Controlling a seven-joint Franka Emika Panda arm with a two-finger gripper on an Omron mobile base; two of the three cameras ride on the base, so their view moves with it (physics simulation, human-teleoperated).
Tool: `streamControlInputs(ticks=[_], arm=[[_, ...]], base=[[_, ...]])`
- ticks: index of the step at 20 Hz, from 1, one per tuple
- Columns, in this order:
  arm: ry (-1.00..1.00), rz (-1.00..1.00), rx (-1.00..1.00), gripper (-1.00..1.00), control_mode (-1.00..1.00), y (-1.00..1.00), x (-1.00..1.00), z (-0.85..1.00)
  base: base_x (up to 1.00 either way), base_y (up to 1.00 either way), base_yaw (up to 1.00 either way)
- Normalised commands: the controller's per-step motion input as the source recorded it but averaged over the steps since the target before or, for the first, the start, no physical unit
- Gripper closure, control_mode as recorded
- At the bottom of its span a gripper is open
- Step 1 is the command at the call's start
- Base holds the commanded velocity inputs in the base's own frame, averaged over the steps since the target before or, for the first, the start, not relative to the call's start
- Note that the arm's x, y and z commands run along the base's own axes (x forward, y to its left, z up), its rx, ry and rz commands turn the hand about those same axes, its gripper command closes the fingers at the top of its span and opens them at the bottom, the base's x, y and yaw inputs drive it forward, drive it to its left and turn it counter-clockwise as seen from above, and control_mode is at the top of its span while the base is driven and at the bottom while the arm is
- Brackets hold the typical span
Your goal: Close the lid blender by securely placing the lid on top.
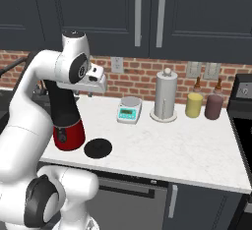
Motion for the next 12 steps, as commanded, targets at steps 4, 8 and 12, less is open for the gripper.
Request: streamControlInputs(ticks=[4, 8, 12], arm=[[0.00, 0.00, 0.00, -1.00, -1.00, 0.00, 0.00, 0.00], [0.00, 0.00, 0.00, -1.00, -1.00, 0.00, -0.05, -0.03], [-0.16, 0.00, 0.04, -1.00, -1.00, -0.22, -0.11, -0.24]], base=[[0.00, 0.00, 0.00], [0.00, 0.00, 0.00], [0.00, 0.00, 0.00]])
